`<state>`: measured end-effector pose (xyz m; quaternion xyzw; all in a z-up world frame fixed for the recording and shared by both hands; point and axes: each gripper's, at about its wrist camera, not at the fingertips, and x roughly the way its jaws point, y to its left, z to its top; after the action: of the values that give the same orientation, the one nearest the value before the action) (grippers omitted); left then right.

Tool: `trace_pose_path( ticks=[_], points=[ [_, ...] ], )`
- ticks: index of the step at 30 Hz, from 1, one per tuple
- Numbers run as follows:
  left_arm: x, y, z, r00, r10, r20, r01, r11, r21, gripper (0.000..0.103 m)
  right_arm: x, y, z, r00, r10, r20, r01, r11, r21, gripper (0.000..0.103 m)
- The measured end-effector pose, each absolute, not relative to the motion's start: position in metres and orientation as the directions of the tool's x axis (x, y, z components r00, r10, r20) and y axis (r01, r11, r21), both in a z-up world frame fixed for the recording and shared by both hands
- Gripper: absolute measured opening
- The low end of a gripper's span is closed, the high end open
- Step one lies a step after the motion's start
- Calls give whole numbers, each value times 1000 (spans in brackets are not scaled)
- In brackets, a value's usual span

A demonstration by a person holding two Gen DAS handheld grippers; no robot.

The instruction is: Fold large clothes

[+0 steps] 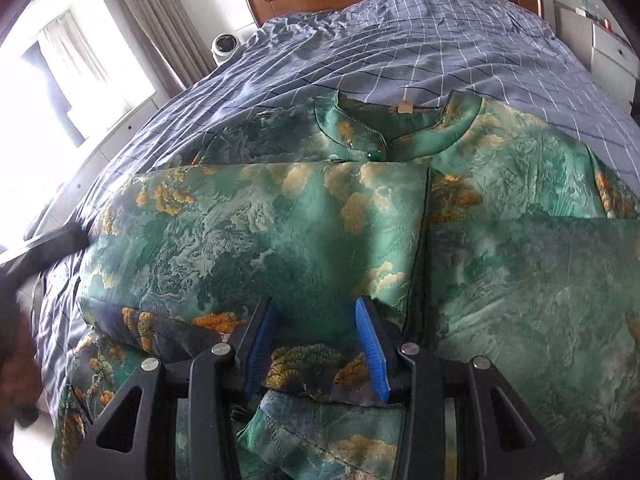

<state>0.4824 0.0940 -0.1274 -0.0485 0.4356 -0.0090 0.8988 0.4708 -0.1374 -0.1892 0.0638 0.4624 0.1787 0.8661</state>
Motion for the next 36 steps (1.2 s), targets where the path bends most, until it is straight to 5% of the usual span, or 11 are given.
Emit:
trace_pose_path(
  ticks=[9, 30, 36],
  points=[
    [516, 106, -196, 520, -48, -853, -59, 994, -92, 98, 472, -138, -193, 502, 376, -778, -253, 925, 284, 41],
    [392, 90, -153, 519, -115, -847, 127, 990, -56, 99, 444, -125, -160, 558, 260, -788, -241, 960, 146, 43],
    [310, 70, -134, 575, -176, -799, 174, 981, -91, 99, 377, -144, -128, 620, 258, -741, -259, 959, 116, 58]
  ],
)
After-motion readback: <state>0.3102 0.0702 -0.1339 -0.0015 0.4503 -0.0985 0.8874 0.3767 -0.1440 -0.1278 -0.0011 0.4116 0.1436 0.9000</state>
